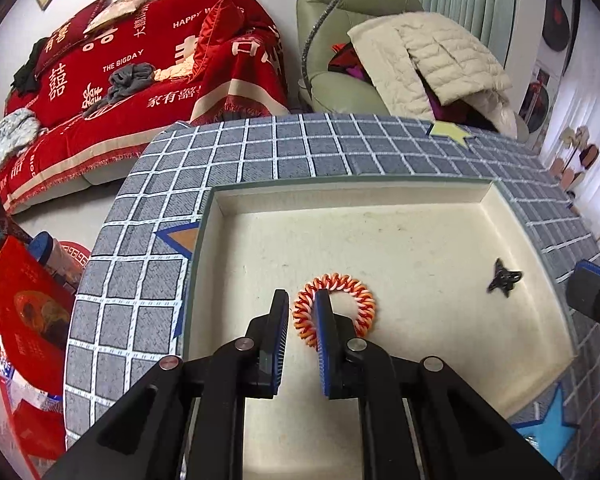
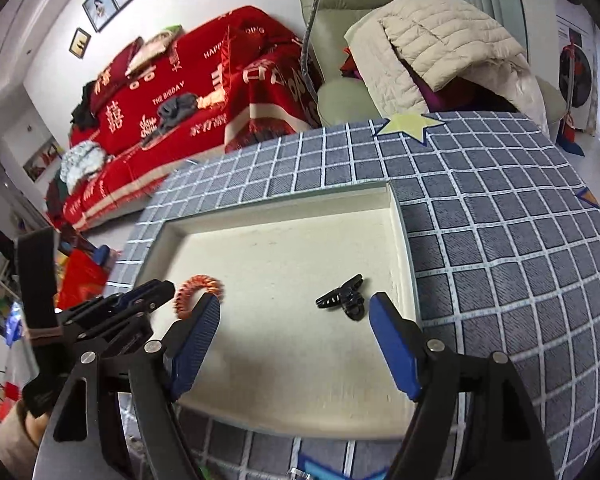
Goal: Organize jewelry
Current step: 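Lift both open tools out of the tray back over the jewelry, then grasp the silver comb hair pin beside the yellow coil bracelet with the right tool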
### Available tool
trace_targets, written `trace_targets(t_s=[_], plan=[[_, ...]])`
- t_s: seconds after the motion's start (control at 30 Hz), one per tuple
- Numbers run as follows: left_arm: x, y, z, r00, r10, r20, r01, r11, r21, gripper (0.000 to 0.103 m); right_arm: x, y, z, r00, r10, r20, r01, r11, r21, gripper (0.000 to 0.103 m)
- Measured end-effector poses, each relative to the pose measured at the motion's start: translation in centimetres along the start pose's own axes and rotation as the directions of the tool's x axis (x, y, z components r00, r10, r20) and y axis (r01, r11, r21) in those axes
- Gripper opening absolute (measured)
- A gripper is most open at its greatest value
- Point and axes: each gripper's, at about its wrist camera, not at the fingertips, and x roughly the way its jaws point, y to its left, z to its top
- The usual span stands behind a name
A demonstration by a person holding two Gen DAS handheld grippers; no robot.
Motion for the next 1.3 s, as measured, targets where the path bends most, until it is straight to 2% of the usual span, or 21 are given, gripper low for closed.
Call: trace_targets(t_s=[0.13, 0.17, 0.2, 0.23, 0.3, 0.5, 0.77, 0.93, 1.07, 1.3], plan=[[-2.2, 0.2, -0.5, 0.999, -0.014, 0.029, 0.015, 1.0, -0.004, 0.034, -2.4, 0.4, -0.5, 1.0, 0.015, 0.018, -0.015, 1.0, -0.001, 0.082], [-2.7, 0.3, -0.7, 0.999, -0.02, 0.031, 0.021, 1.0, -0.008, 0.057, -2.8, 0.5, -0.8, 1.0, 0.017, 0.02, -0.017, 1.0, -0.001, 0.082], [-3.1, 0.5, -0.9, 0.999, -0.021, 0.029, 0.021, 1.0, -0.012, 0.083, -3.3, 0.5, -1.2, 1.0, 0.019, 0.022, -0.019, 1.0, 0.001, 0.082], [-3.6, 0.7, -1.1, 1.0, -0.006, 0.03, 0.007, 1.0, -0.026, 0.103, -3.7, 0.5, -1.4, 0.999, 0.022, 0.023, -0.022, 1.0, 0.004, 0.082], [-5.0, 1.0, -1.8, 0.997, 0.011, 0.076, -0.008, 0.999, -0.039, 0.103, -4.7, 0.5, -2.3, 0.999, 0.029, 0.02, -0.029, 0.999, 0.016, 0.082], [-7.7, 1.7, -4.6, 0.997, -0.01, 0.074, 0.013, 0.999, -0.042, 0.103, -6.6, 0.5, -5.3, 1.0, 0.028, -0.007, -0.028, 0.999, 0.015, 0.082], [-9.5, 2.5, -9.7, 0.998, -0.063, -0.009, 0.062, 0.995, -0.08, 0.103, -8.2, 0.4, -10.3, 0.999, -0.007, -0.054, 0.008, 1.0, 0.013, 0.082], [-10.6, 2.2, -13.0, 0.996, -0.08, -0.028, 0.076, 0.99, -0.121, 0.103, -8.4, 0.1, -13.0, 0.996, -0.033, -0.083, 0.035, 0.999, 0.023, 0.082], [-10.8, 1.6, -14.6, 0.997, -0.072, -0.04, 0.067, 0.991, -0.117, 0.103, -8.4, 0.2, -15.3, 0.992, -0.067, -0.105, 0.066, 0.998, -0.007, 0.082], [-10.5, 0.9, -15.8, 0.996, -0.068, -0.064, 0.06, 0.992, -0.113, 0.103, -8.1, 0.7, -17.1, 0.989, -0.099, -0.114, 0.094, 0.994, -0.052, 0.082]])
